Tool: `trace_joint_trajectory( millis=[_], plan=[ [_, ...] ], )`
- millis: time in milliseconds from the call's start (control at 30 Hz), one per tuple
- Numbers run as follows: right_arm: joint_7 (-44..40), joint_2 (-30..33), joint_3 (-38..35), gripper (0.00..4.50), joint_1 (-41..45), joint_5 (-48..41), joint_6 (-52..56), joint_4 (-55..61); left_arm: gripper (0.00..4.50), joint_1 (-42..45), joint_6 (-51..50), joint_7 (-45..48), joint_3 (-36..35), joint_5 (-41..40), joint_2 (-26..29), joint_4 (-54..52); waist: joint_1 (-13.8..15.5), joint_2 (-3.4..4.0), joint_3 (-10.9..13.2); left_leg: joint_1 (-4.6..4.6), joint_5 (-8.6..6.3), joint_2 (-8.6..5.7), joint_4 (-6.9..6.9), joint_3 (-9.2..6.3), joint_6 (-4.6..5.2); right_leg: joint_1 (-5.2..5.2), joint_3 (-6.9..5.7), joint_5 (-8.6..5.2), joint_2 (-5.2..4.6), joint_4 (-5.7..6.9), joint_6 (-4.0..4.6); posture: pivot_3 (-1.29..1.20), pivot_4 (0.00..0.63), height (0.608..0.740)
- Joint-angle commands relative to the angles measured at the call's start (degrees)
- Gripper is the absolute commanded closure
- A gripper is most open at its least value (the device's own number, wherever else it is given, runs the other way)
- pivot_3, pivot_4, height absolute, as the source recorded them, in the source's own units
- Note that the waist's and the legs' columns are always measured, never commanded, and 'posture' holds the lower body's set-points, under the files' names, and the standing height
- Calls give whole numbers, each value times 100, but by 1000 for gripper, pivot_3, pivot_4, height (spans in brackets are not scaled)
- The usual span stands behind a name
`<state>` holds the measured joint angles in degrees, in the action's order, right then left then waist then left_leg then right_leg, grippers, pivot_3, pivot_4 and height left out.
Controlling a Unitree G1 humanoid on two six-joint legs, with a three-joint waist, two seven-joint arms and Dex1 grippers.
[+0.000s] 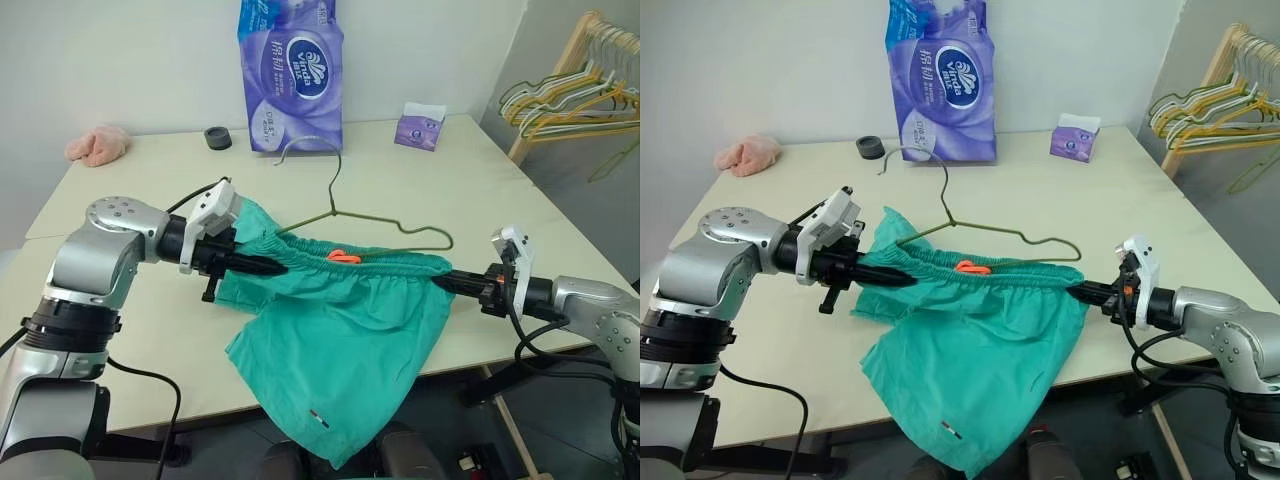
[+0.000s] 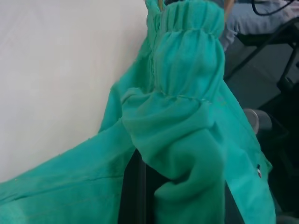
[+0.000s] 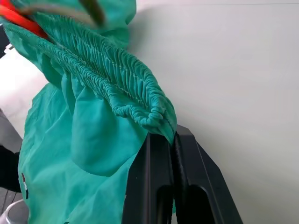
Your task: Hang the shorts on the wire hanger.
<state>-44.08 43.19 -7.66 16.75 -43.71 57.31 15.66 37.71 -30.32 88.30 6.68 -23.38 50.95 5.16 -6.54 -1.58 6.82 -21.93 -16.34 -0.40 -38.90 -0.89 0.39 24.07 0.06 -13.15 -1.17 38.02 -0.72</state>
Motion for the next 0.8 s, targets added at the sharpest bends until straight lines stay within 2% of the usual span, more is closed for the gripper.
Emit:
trace_joint_trajectory(
  millis=[33, 233, 500, 633, 800],
  plan=[
    [43, 205, -187, 4460, 83, 214, -151, -137, 4500, 34, 194, 41, -124, 166, 298, 95, 17, 0, 0, -1, 0, -1, -1, 0, 0, 0, 1, 0, -1, 0, 0, -188, 77, 740],
    [34, 261, -221, 4460, 92, 203, -171, -70, 4500, 64, 407, 132, 10, 360, 395, 255, 25, 0, 0, 0, 0, -1, -2, 3, 0, 0, 2, 0, -2, 0, 0, -194, 79, 740],
    [-156, 590, -140, 4460, 140, 237, -250, 346, 4500, 95, 1061, 76, 325, 1019, 490, 697, 12, 1, 1, 0, 0, -1, -1, 6, 1, 2, 5, 0, -1, 0, 0, -206, 85, 740],
    [-382, 760, 348, 4460, 475, 464, -487, 429, 4500, 149, 1189, 9, 423, 1128, 356, 768, -3, 2, 1, 1, -1, -1, -1, 7, 1, 2, 5, 0, -1, 0, -1, -221, 85, 740],
    [-590, 548, 1192, 4460, 1209, 969, -870, 303, 4500, 257, 1330, -100, 624, 1287, 19, 770, -9, 2, 1, 0, -2, 0, -1, 7, 3, 3, 6, -1, 0, 0, -2, -224, 84, 740]
  ],
)
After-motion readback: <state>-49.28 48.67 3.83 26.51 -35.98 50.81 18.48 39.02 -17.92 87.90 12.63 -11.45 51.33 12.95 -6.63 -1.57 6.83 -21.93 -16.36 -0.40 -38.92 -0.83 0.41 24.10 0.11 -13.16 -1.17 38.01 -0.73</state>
